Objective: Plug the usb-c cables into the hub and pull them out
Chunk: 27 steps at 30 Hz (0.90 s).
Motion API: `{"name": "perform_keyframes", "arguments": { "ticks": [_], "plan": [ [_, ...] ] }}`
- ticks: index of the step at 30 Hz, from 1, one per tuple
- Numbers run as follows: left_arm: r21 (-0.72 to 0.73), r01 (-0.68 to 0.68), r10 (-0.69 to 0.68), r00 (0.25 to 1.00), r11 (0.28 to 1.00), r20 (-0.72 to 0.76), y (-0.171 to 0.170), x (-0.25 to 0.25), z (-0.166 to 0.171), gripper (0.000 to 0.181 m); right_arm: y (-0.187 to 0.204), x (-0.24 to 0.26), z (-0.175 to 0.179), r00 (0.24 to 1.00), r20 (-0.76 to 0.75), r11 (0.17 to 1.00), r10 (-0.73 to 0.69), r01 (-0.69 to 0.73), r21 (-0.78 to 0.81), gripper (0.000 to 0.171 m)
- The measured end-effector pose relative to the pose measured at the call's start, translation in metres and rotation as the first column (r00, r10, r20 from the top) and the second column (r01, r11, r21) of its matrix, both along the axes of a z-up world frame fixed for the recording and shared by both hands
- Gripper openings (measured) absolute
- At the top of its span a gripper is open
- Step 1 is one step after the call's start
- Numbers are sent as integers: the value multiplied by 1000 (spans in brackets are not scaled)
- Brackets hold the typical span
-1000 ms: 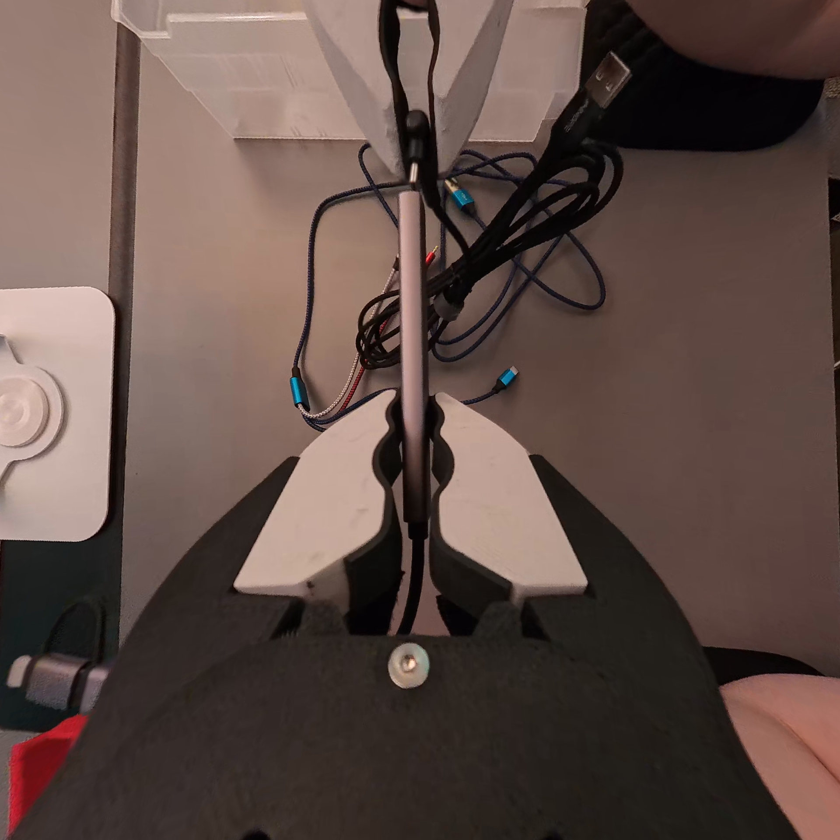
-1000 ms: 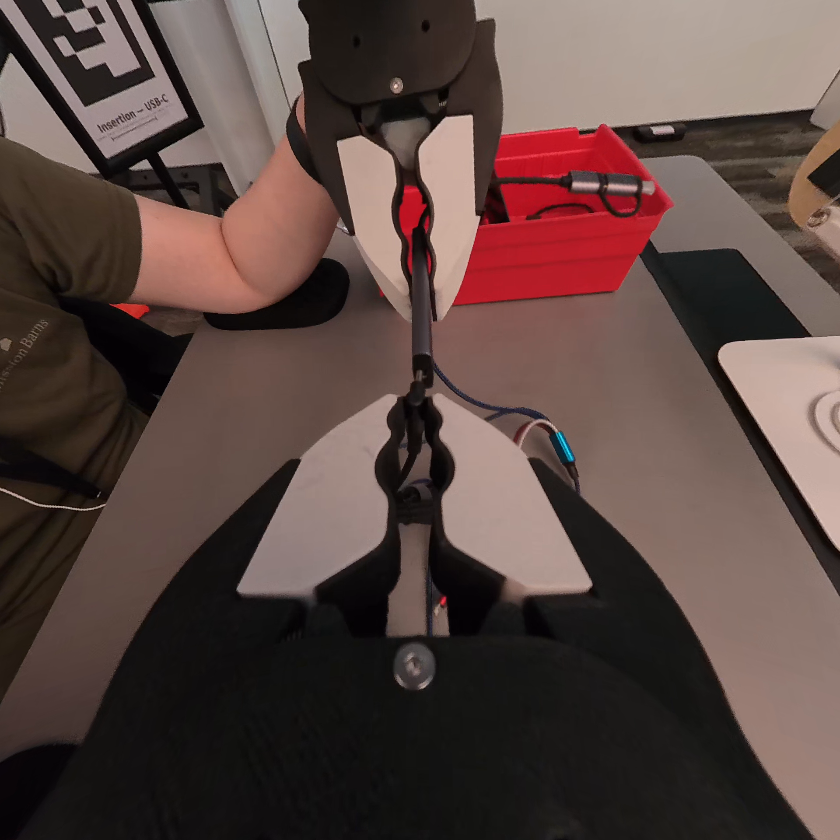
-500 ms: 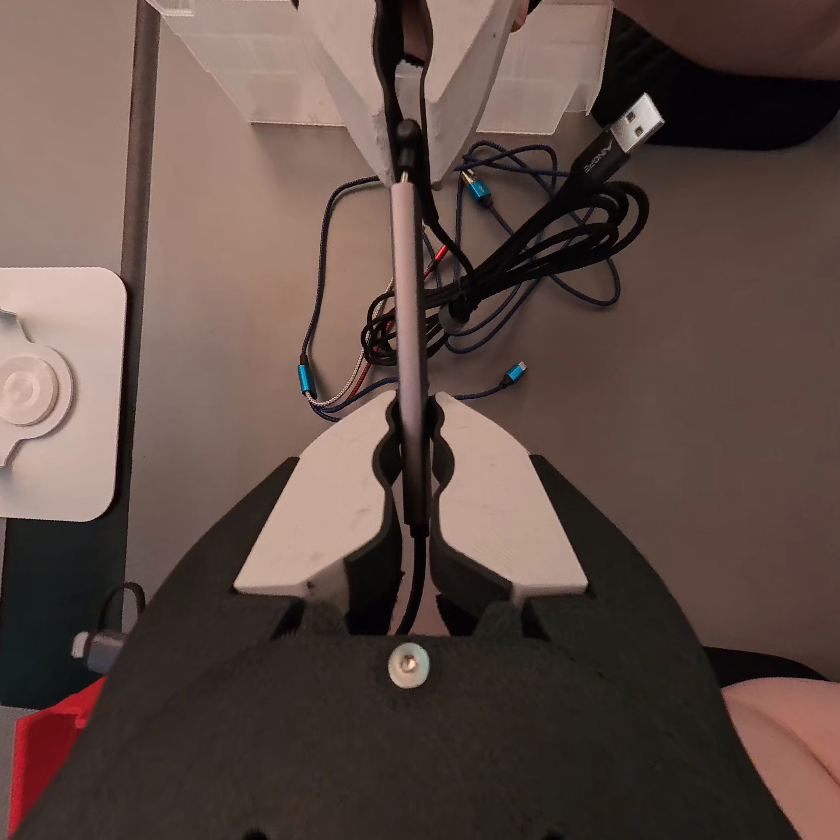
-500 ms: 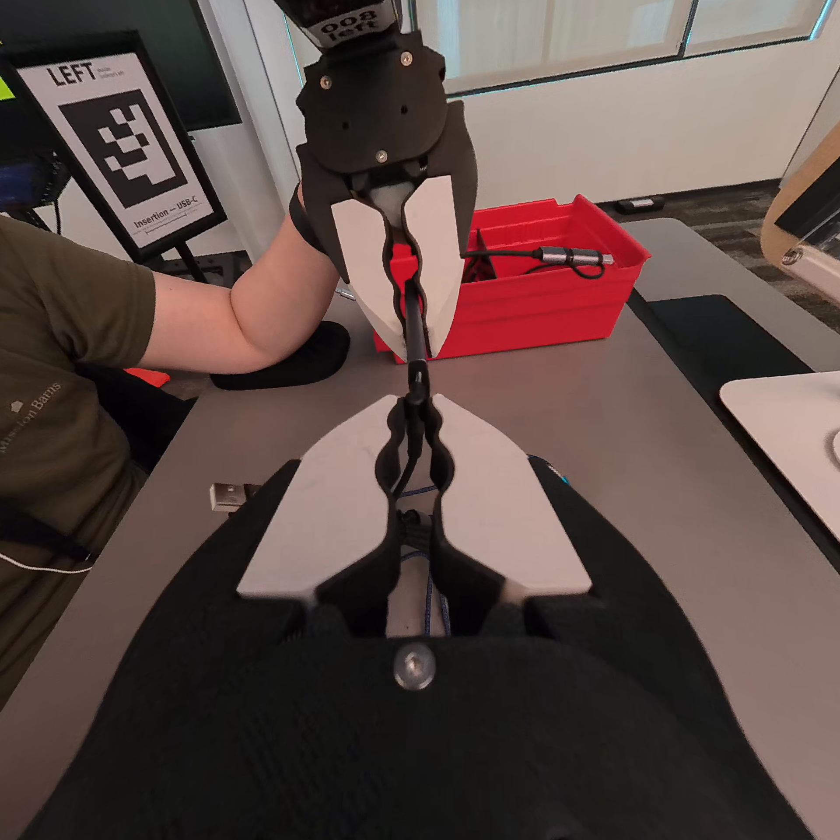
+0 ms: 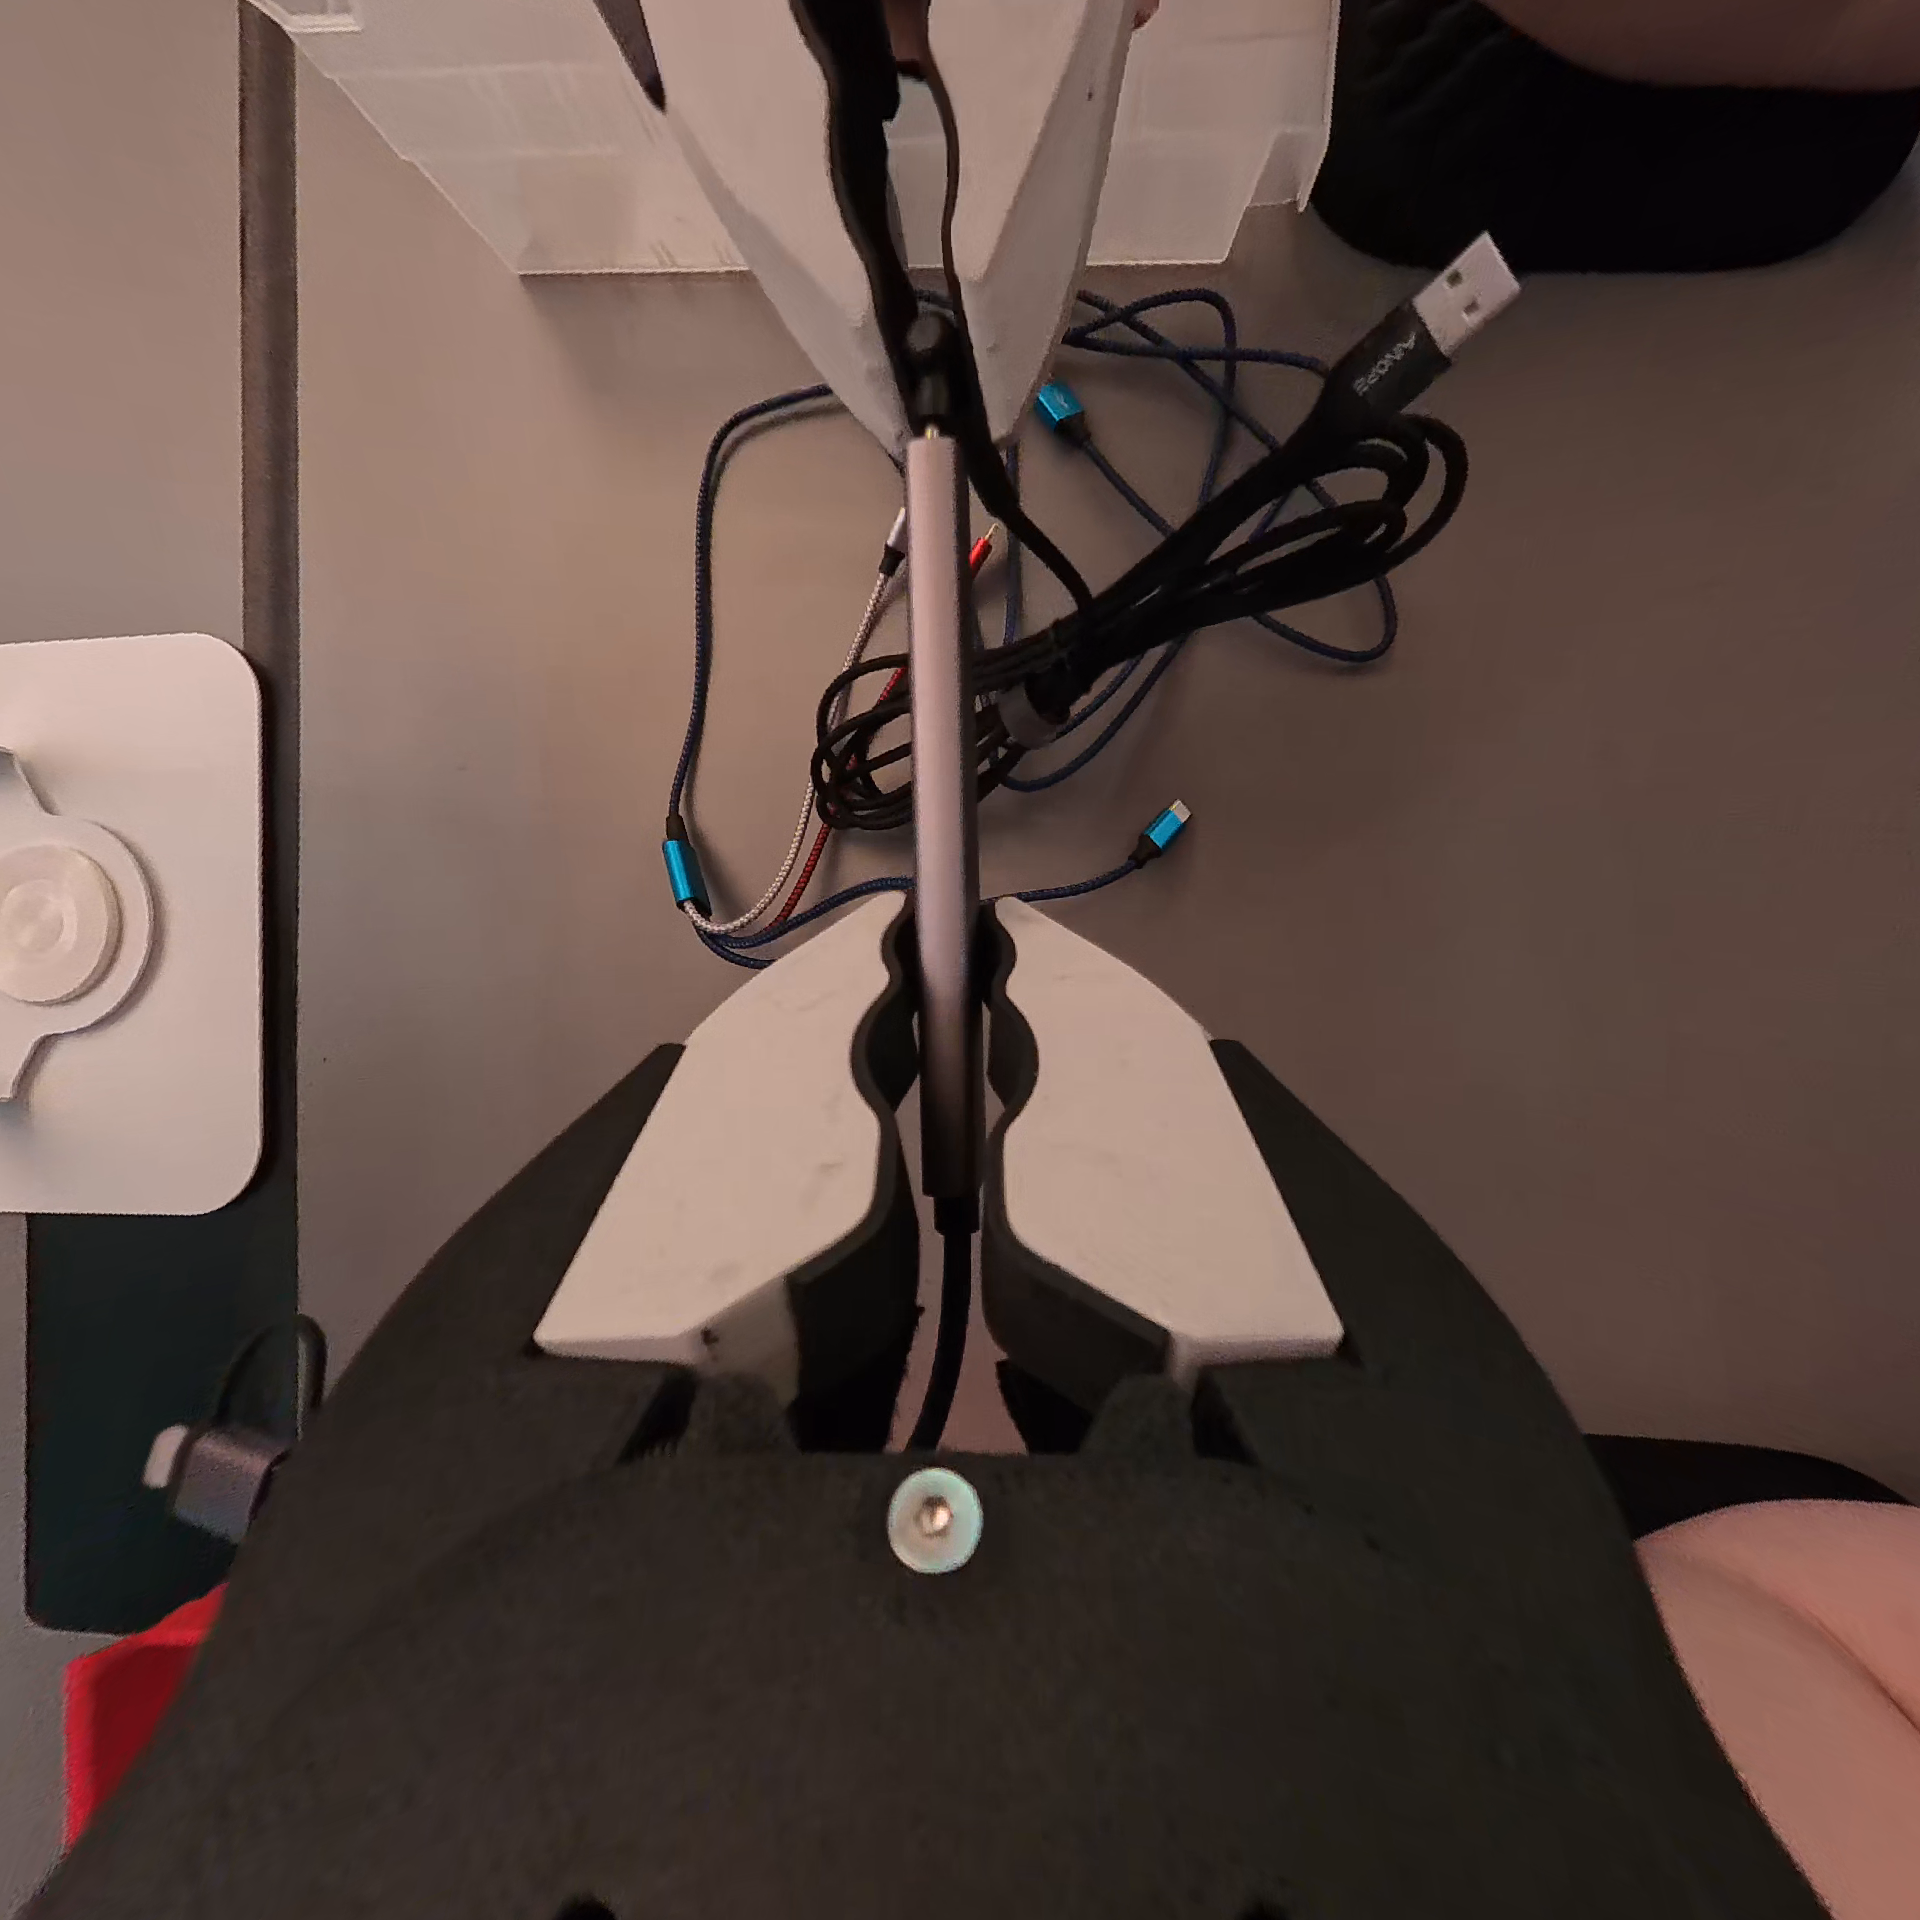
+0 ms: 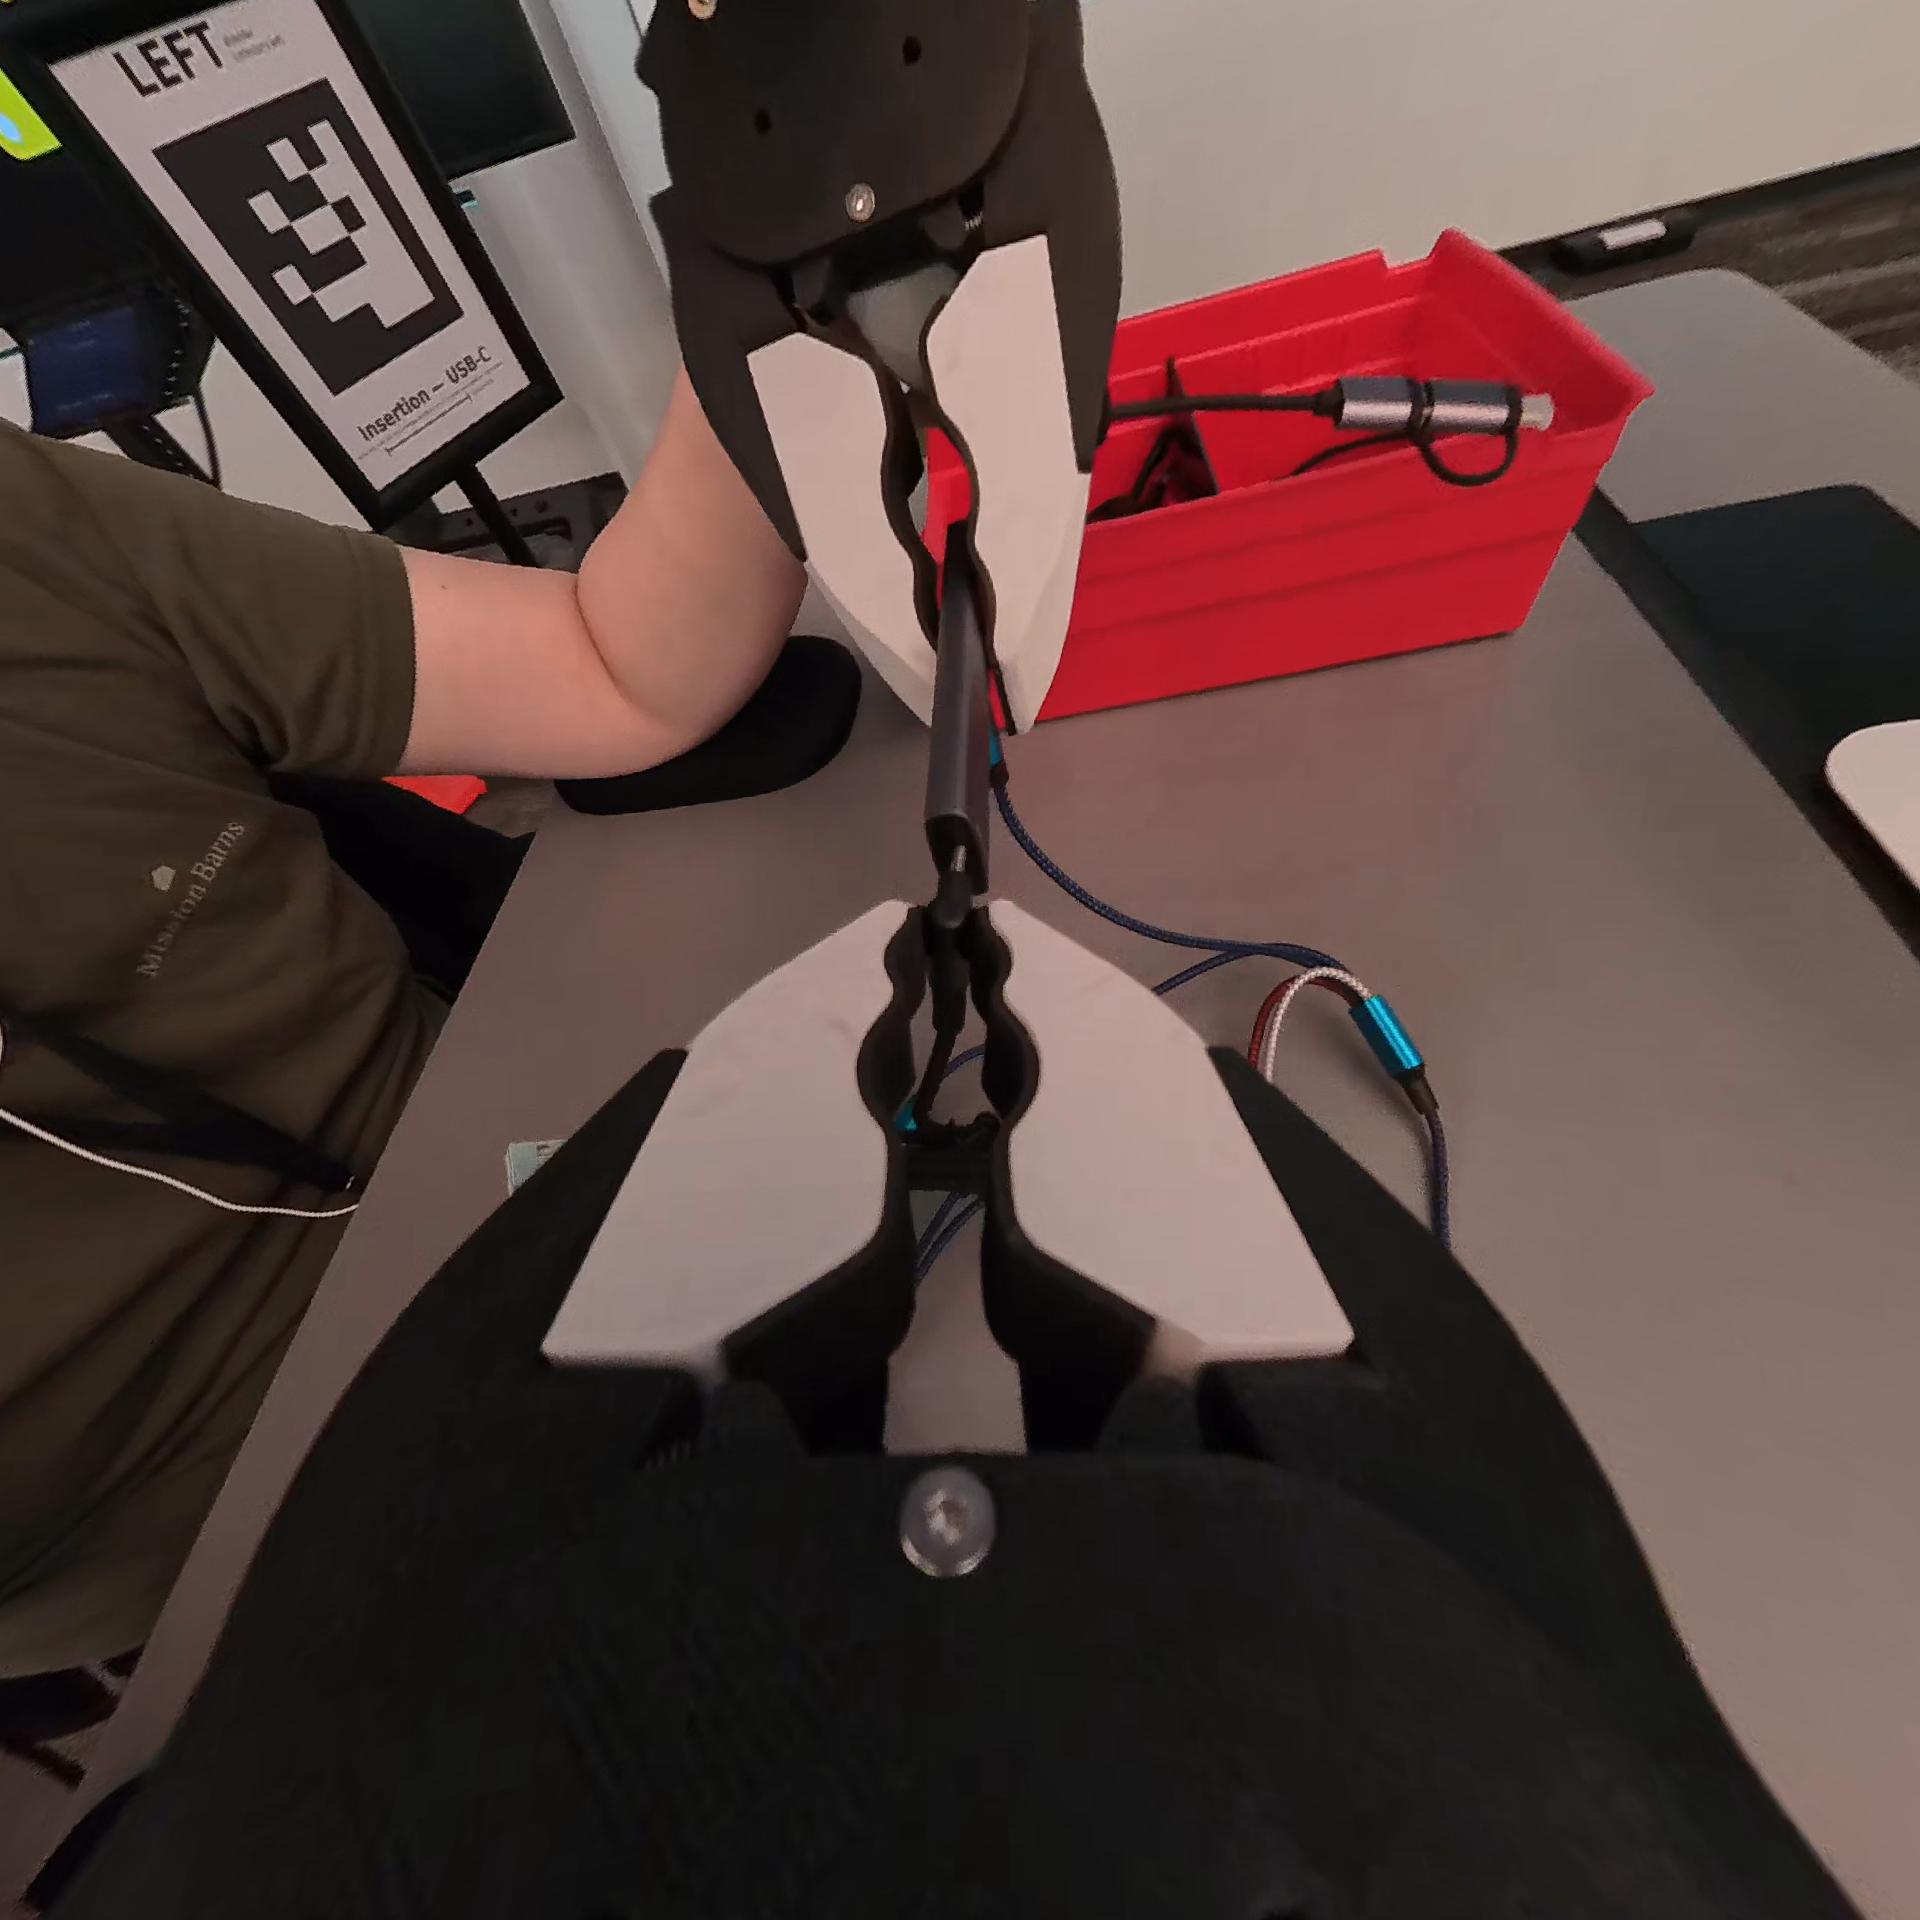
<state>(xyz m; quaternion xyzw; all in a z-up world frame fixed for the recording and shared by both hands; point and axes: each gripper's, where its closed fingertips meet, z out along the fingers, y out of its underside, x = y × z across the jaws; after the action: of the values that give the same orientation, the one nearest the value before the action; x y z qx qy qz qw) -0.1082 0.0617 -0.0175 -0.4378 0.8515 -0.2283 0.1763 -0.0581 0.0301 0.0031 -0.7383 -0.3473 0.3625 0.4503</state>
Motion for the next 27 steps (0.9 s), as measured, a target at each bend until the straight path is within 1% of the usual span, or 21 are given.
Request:
{"name": "perform_keyframes", "arguments": {
  "ticks": [3, 8, 11, 14, 18, 22, 27],
  "plan": [
    [-4, 7, -7, 1000, 1000, -9, -1, 0, -2, 8, -2, -1, -1, 1000, 11, 1000, 7, -7, -11, 9],
    [-13, 20, -20, 1000, 1000, -19, -3, -2, -4, 8, -4, -3, 2, 999, 43, 1000, 12, -13, 20, 9],
    [-48, 23, -24, 1000, 999, -13, -5, -3, 0, 8, -5, -3, 5, 998, 55, 999, 11, -14, 50, 9],
    [-82, 26, -28, 999, 996, -20, -9, -3, 1, 8, -7, -5, 5, 995, 99, 997, 13, -20, 77, 9],
    [-61, 28, -30, 999, 998, -32, -9, -5, 0, 8, -7, -6, 2, 991, 131, 999, 4, -10, 46, 9],
    [-45, 21, -23, 999, 999, -40, -10, -5, 0, 8, -7, -6, 1, 993, 119, 999, 5, -9, 33, 9],
    [-59, 14, -15, 999, 998, -32, -10, -3, 1, 8, -3, -3, 5, 996, 82, 999, -17, 13, 40, 9]
  ]
}}
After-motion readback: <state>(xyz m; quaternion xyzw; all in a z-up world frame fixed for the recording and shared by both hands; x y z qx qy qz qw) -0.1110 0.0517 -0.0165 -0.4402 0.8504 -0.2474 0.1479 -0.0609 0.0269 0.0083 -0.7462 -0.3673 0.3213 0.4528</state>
